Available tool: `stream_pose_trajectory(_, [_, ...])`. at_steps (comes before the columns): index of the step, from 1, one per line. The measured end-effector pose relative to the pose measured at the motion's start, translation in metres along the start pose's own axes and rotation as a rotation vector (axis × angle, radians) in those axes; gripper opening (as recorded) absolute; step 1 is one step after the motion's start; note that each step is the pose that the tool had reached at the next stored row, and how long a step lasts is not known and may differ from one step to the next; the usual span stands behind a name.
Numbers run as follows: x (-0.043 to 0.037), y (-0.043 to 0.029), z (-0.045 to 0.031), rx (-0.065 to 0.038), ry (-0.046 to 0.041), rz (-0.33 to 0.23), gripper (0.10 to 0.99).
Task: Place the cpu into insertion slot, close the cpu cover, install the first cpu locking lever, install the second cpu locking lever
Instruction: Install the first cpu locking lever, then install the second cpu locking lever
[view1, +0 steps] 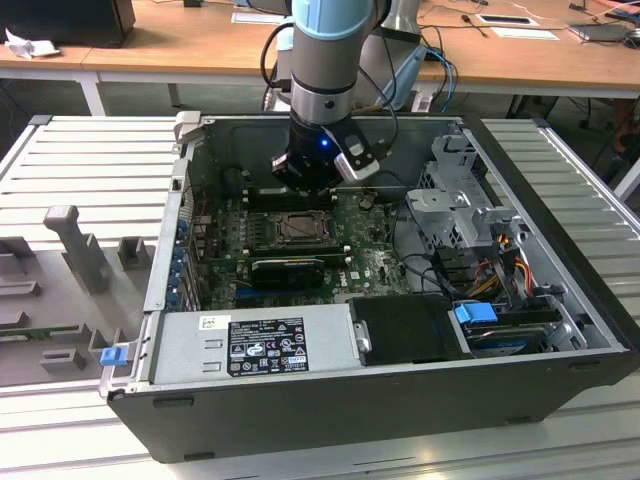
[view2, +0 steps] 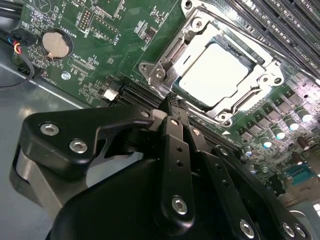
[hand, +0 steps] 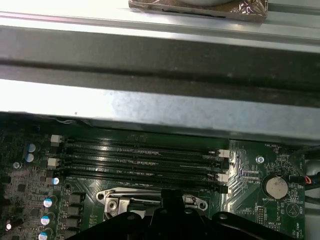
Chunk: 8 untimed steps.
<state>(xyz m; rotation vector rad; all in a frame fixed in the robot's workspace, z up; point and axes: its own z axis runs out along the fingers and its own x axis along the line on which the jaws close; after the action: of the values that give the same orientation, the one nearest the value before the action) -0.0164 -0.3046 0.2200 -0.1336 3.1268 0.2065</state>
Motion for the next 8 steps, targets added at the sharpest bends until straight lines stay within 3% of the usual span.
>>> stream_pose_trajectory(8, [0.0005, -0.0059, -0.0008, 0.0, 0.0001, 0.0, 0.106])
